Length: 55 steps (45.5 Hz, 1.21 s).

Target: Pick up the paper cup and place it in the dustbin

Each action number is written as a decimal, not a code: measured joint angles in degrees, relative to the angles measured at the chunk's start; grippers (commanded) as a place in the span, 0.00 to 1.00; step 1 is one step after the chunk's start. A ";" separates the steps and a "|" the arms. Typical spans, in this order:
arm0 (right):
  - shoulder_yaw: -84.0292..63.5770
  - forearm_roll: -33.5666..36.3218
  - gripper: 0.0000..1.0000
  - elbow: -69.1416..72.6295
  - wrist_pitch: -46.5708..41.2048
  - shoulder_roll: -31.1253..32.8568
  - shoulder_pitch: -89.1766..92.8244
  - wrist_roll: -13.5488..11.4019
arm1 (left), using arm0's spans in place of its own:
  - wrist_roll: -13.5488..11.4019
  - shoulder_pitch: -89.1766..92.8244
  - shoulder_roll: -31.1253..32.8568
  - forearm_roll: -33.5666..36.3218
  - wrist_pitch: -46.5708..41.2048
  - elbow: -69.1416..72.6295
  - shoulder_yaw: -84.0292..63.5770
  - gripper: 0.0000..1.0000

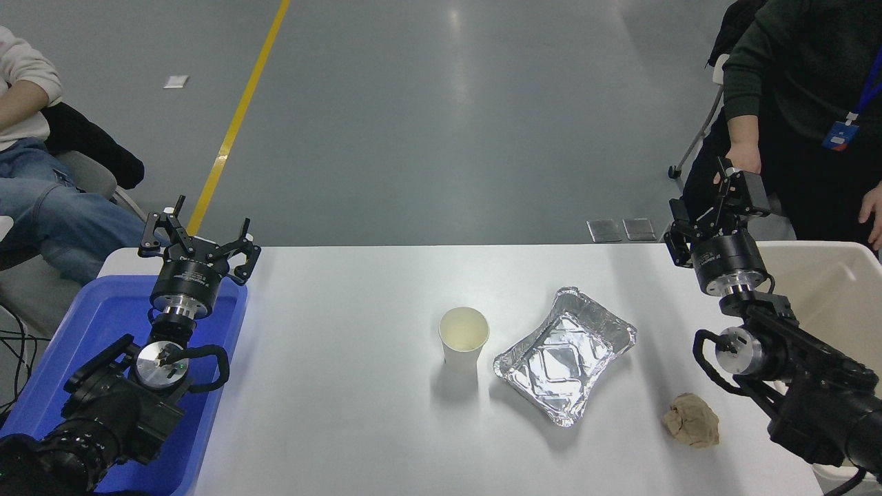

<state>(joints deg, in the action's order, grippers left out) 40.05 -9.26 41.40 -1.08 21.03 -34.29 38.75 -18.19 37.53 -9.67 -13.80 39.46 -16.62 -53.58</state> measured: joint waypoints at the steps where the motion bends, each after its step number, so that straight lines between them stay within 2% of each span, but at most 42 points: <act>1: 0.02 0.00 1.00 0.00 0.06 -0.02 0.00 0.00 | 0.00 0.00 0.00 0.00 0.00 0.01 0.00 0.99; 55: 0.10 0.35 1.00 -0.33 0.77 -0.04 -0.91 0.17 | 0.00 0.00 0.01 -0.09 0.00 -0.01 -0.02 0.99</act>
<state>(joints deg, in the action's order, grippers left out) 40.15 -8.91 41.08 -0.31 20.99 -35.21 38.92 -18.19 37.53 -9.66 -13.89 39.46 -16.62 -53.60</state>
